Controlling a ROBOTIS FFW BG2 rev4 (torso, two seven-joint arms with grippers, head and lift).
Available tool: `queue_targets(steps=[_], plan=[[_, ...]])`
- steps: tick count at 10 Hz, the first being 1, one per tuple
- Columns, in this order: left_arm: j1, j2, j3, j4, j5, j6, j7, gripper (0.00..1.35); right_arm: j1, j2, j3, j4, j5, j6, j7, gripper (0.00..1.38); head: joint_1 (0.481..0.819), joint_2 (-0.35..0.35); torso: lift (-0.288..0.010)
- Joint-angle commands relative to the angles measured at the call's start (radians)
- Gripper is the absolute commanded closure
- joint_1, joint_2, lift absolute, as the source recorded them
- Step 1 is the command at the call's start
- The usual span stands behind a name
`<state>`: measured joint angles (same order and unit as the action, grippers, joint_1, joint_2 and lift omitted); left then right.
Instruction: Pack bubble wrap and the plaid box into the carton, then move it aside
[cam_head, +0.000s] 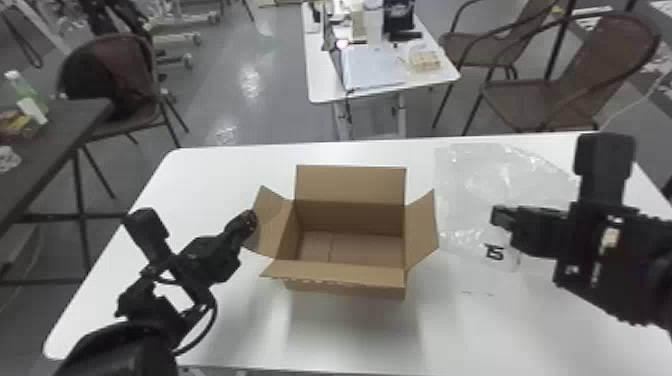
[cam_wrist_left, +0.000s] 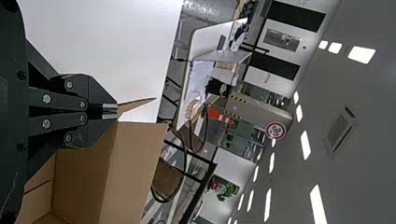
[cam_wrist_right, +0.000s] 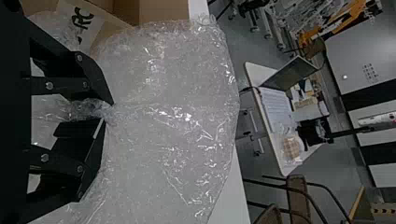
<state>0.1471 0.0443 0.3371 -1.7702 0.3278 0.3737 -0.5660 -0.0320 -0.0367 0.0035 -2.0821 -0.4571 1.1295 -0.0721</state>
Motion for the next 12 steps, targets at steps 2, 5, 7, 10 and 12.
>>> queue_targets(steps=[2, 5, 7, 10, 12], plan=[[0.003, 0.000, 0.002, 0.000, 0.000, -0.001, 0.000, 1.21, 0.006, -0.005, -0.022, -0.092, -0.067, -0.050, 0.001, 1.08, 0.695, 0.164, -0.102], [-0.001, -0.006, -0.009, 0.005, -0.006, -0.002, 0.012, 1.21, -0.055, -0.008, 0.016, -0.049, -0.146, -0.106, 0.086, 1.08, 0.695, 0.189, -0.102], [-0.008, -0.011, -0.018, 0.012, -0.009, -0.004, 0.015, 1.21, -0.114, -0.006, 0.061, -0.024, -0.153, -0.135, 0.133, 1.08, 0.695, 0.213, -0.102], [-0.014, -0.011, -0.027, 0.020, -0.015, -0.007, 0.021, 1.21, -0.171, 0.011, 0.099, 0.025, -0.169, -0.186, 0.170, 1.08, 0.667, 0.241, -0.102], [-0.014, -0.012, -0.043, 0.021, -0.015, -0.027, 0.052, 1.21, -0.194, 0.017, 0.113, 0.085, -0.186, -0.186, 0.195, 1.08, 0.654, 0.254, -0.102]])
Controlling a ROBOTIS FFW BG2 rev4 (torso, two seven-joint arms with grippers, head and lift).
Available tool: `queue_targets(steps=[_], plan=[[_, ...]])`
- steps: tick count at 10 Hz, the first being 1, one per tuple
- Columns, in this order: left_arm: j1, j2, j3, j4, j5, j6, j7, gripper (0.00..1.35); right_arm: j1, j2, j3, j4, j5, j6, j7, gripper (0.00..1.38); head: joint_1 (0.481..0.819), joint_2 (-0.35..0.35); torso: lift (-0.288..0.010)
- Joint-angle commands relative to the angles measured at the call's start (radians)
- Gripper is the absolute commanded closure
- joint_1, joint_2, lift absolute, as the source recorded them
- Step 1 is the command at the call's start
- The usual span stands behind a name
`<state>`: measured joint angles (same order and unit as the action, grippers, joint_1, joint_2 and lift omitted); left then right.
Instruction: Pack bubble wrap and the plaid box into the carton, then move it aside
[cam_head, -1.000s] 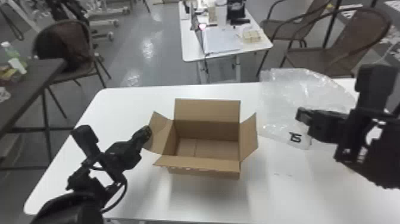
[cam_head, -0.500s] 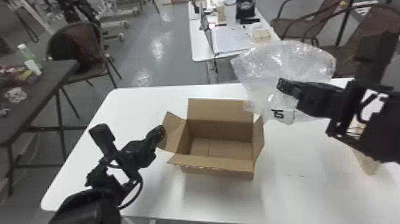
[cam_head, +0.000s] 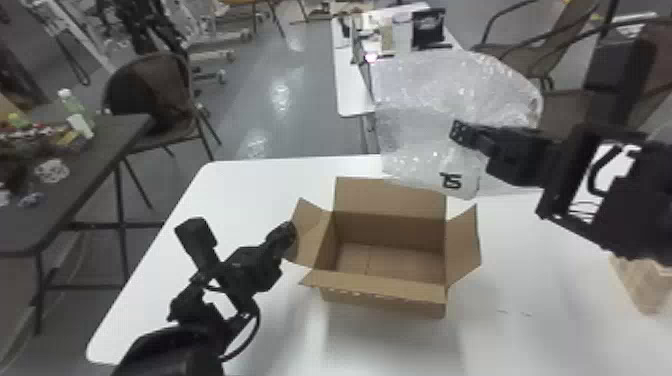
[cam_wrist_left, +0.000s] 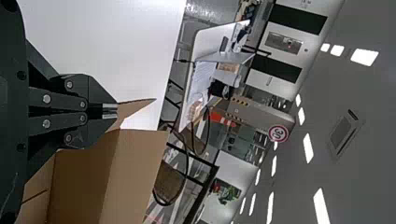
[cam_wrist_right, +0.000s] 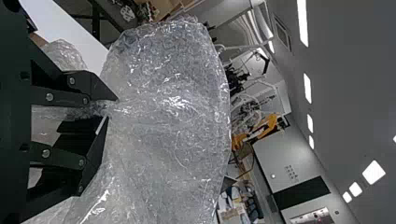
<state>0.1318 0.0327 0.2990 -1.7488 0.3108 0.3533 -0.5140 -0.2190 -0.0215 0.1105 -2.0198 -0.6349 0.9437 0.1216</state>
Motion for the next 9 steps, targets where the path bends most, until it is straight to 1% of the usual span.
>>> queue_targets(steps=[1, 2, 3, 4, 5, 7, 8, 9], plan=[[0.009, -0.002, -0.021, -0.001, 0.008, -0.033, 0.037, 1.21, -0.016, 0.009, 0.018, 0.076, -0.025, -0.002, 0.018, 1.08, 0.651, 0.262, -0.102], [0.019, -0.007, -0.043, -0.003, 0.016, -0.057, 0.083, 1.21, -0.026, 0.018, 0.026, 0.128, -0.020, -0.005, 0.056, 1.08, 0.654, 0.268, -0.102], [0.034, -0.011, -0.069, -0.005, 0.036, -0.089, 0.138, 1.21, -0.051, 0.021, 0.040, 0.213, -0.014, -0.031, 0.142, 1.08, 0.661, 0.281, -0.102], [0.046, -0.011, -0.092, -0.005, 0.057, -0.106, 0.173, 1.21, -0.077, 0.021, 0.066, 0.294, -0.011, -0.054, 0.213, 1.08, 0.668, 0.297, -0.102], [0.057, -0.008, -0.116, -0.005, 0.068, -0.125, 0.201, 1.21, -0.092, 0.022, 0.087, 0.345, -0.009, -0.062, 0.243, 1.08, 0.677, 0.309, -0.102], [0.066, -0.007, -0.152, -0.005, 0.079, -0.160, 0.249, 1.21, -0.091, 0.022, 0.095, 0.409, 0.000, -0.066, 0.247, 1.08, 0.693, 0.313, -0.102], [0.068, -0.005, -0.158, -0.005, 0.085, -0.165, 0.256, 1.21, -0.092, 0.022, 0.103, 0.457, -0.019, -0.066, 0.251, 1.08, 0.695, 0.309, -0.102], [0.068, -0.001, -0.164, -0.005, 0.088, -0.166, 0.259, 1.21, -0.095, 0.022, 0.112, 0.509, -0.049, -0.066, 0.273, 1.08, 0.695, 0.308, -0.102]])
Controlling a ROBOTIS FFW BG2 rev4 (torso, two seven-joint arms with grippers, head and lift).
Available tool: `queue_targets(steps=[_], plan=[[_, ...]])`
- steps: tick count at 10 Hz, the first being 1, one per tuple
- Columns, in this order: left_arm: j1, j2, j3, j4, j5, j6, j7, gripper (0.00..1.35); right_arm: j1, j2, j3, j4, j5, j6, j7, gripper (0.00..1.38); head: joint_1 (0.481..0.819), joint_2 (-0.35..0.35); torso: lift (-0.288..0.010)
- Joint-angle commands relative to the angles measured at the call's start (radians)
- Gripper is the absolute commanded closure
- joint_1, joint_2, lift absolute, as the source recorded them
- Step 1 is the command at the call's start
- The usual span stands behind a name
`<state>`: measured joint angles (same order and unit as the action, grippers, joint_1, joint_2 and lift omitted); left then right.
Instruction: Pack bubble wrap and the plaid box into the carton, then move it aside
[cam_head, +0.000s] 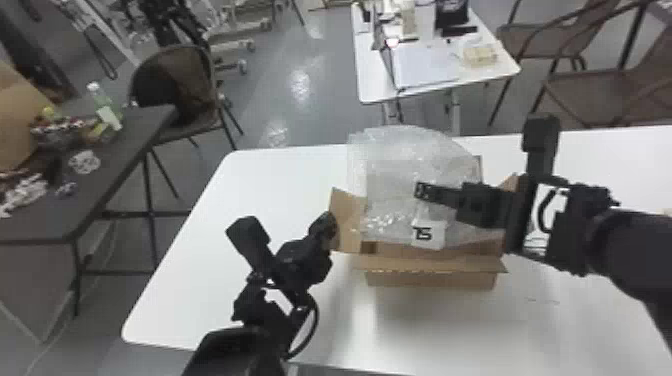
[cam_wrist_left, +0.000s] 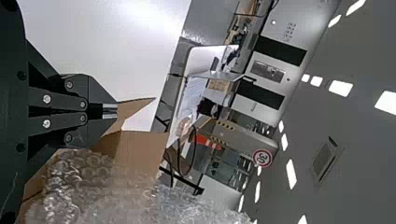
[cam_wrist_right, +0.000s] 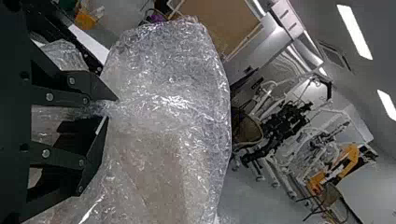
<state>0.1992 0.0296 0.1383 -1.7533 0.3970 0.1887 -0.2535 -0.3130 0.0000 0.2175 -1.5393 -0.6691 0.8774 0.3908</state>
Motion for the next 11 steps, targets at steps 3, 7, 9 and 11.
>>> queue_targets(steps=[3, 7, 9, 11], plan=[[-0.003, 0.018, -0.017, 0.000, 0.022, -0.011, 0.010, 1.21, 0.002, 0.001, 0.010, 0.087, 0.014, 0.000, 0.002, 1.08, 0.695, 0.316, -0.102], [0.003, 0.019, -0.016, 0.000, 0.042, -0.017, 0.011, 1.21, 0.019, 0.001, 0.011, 0.094, 0.054, -0.003, -0.033, 0.24, 0.695, 0.305, -0.102], [0.003, 0.019, -0.012, 0.000, 0.043, -0.015, 0.013, 1.21, 0.031, 0.001, 0.011, 0.033, 0.055, -0.003, -0.033, 0.11, 0.695, 0.306, -0.102], [0.006, 0.019, -0.003, 0.000, 0.055, -0.014, 0.013, 1.21, 0.052, 0.001, 0.010, -0.093, 0.095, -0.015, -0.033, 0.12, 0.695, 0.311, -0.102]])
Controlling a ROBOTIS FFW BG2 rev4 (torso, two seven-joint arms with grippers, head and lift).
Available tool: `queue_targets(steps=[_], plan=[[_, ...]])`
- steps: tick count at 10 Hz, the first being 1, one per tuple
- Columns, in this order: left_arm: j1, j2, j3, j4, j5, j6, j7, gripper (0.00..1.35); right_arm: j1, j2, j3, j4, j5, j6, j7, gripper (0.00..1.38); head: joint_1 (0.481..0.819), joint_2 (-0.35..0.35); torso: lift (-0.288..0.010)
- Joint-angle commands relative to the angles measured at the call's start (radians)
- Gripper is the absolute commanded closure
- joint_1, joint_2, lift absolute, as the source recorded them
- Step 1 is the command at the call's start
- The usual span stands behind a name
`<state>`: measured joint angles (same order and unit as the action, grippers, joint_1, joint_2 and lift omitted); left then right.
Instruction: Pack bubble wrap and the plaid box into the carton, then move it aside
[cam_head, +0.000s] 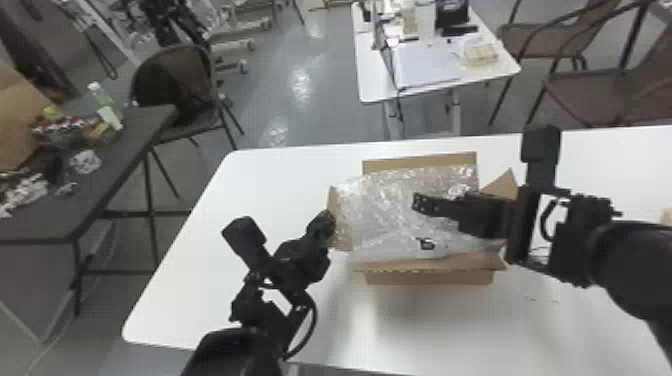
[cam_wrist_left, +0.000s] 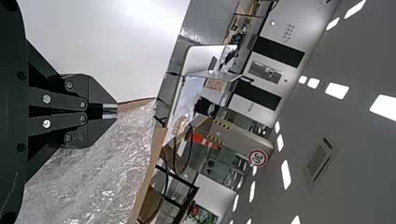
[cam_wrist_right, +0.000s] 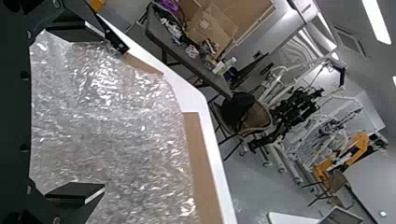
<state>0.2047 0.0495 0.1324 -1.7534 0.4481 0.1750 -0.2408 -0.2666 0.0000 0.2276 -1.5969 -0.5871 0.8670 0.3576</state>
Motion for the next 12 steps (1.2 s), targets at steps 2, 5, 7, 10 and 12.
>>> queue_targets(steps=[2, 5, 7, 10, 12], plan=[[0.001, 0.024, 0.001, 0.000, 0.027, 0.011, -0.002, 1.21, 0.076, -0.018, -0.002, -0.190, 0.188, -0.186, 0.017, 0.12, 0.695, 0.309, -0.102], [0.019, 0.032, 0.006, -0.003, 0.038, 0.006, -0.002, 1.21, 0.300, -0.074, -0.090, -0.259, 0.322, -0.548, 0.067, 0.12, 0.695, 0.248, -0.102], [0.035, 0.033, 0.015, -0.005, 0.041, -0.002, -0.005, 1.21, 0.480, -0.067, -0.178, -0.316, 0.403, -0.651, 0.070, 0.12, 0.695, 0.199, -0.102], [0.045, 0.033, 0.033, -0.005, 0.047, -0.009, -0.005, 1.21, 0.670, -0.023, -0.301, -0.371, 0.474, -0.800, 0.070, 0.12, 0.695, 0.142, -0.102], [0.056, 0.035, 0.046, -0.005, 0.052, -0.012, -0.009, 1.21, 0.773, 0.001, -0.409, -0.371, 0.512, -0.867, 0.070, 0.12, 0.695, 0.112, -0.102]])
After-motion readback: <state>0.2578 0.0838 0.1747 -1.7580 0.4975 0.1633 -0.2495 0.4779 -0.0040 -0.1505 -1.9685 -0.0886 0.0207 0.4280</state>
